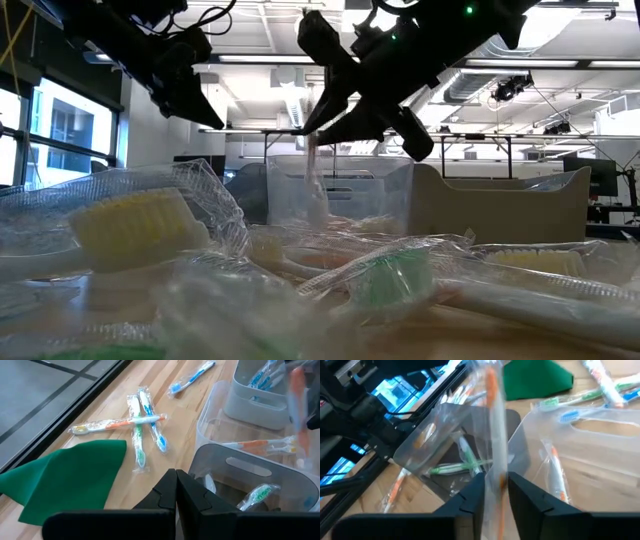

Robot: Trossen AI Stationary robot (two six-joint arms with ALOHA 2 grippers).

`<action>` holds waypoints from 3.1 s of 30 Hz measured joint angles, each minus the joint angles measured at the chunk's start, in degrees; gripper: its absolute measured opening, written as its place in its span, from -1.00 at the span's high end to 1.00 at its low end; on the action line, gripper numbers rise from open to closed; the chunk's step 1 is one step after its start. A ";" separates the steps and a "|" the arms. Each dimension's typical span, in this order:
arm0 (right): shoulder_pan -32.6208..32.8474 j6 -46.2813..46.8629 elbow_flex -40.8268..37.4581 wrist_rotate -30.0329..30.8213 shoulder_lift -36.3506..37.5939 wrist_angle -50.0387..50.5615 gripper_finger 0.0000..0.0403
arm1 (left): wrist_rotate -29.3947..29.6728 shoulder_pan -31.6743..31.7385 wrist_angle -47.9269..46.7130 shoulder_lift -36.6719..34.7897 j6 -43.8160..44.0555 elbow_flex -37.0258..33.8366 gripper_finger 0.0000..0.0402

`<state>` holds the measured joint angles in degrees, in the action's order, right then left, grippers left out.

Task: Pick & Place Toothbrushes
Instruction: Put the orange toothbrush into the transparent bin, then put the blue toothbrush into the gray bin

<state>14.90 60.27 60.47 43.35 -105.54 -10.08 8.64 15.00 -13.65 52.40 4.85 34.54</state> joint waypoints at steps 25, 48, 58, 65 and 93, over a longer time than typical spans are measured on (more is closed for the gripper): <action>0.00 -14.98 0.02 -5.13 6.44 -0.06 0.56 | -0.09 0.00 -3.14 0.00 0.12 0.00 1.00; 3.09 -26.05 0.02 -31.36 9.18 0.15 0.83 | -3.42 0.00 -3.30 0.00 2.08 0.00 1.00; 2.44 -29.61 -0.01 -24.65 15.83 15.85 0.98 | -12.36 -0.04 -4.64 0.00 3.52 0.00 1.00; 0.88 -36.08 -0.26 -21.38 24.80 25.54 0.98 | -12.17 -0.04 -4.36 0.00 4.47 0.00 1.00; -15.59 -45.83 -30.91 -26.40 40.68 4.73 0.99 | -12.05 -0.02 -4.53 -0.02 5.76 0.00 1.00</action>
<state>-0.70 14.43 29.56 16.95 -64.86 -5.35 -3.41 14.98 -18.18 52.38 10.61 34.54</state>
